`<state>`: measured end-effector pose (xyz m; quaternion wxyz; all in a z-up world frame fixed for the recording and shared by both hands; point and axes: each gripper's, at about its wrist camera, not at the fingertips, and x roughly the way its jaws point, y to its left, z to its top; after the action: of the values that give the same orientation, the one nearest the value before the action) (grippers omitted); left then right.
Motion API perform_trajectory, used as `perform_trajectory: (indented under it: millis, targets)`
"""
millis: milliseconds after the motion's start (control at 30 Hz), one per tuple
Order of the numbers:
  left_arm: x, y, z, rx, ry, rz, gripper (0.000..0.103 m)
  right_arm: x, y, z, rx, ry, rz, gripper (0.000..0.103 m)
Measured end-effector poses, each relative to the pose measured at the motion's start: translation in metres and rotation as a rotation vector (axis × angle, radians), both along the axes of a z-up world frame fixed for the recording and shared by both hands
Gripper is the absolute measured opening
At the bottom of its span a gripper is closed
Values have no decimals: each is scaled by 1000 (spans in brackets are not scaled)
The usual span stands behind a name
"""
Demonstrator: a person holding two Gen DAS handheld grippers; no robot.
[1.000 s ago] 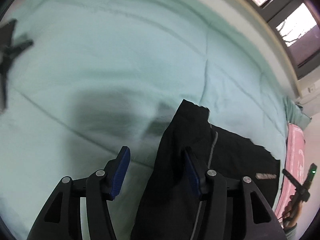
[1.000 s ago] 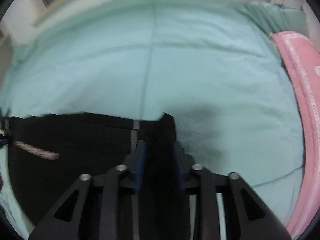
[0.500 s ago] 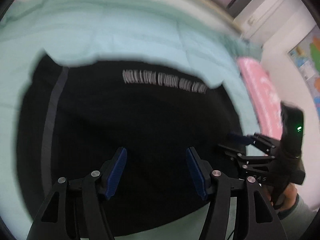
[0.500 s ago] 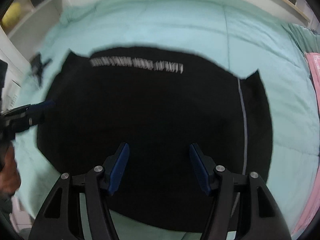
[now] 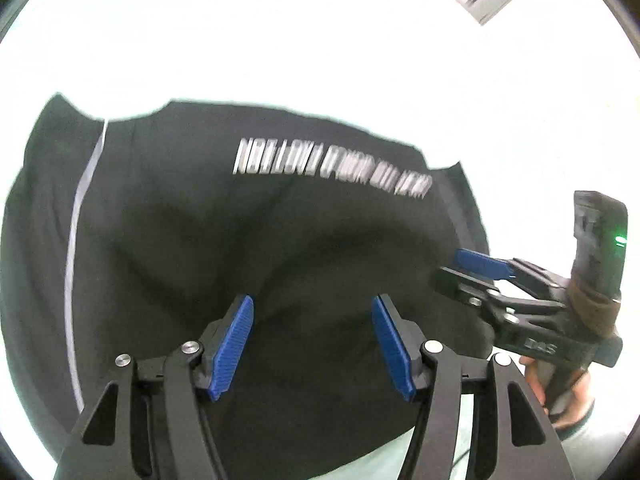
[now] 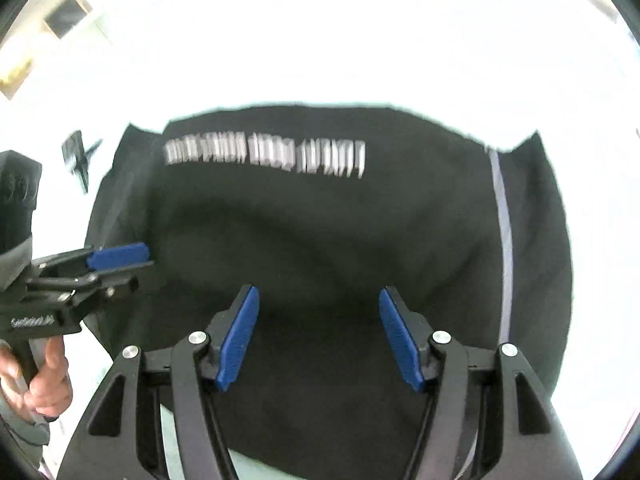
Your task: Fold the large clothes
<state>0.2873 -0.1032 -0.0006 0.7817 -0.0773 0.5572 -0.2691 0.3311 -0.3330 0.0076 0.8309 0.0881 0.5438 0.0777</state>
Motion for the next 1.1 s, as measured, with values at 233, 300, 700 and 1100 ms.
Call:
perform_trajectory:
  millis: [233, 300, 700, 1100]
  targets:
    - [68, -29, -46, 126, 117, 16, 63, 60, -15, -55, 19, 117, -67, 69]
    - [74, -41, -64, 195, 122, -7, 63, 72, -22, -84, 60, 222, -89, 69]
    - [17, 0, -5, 4, 92, -35, 65, 17, -21, -29, 104, 166, -45, 71]
    - [-31, -9, -81, 88, 259, -3, 65, -47, 31, -85, -46, 241, 45, 70]
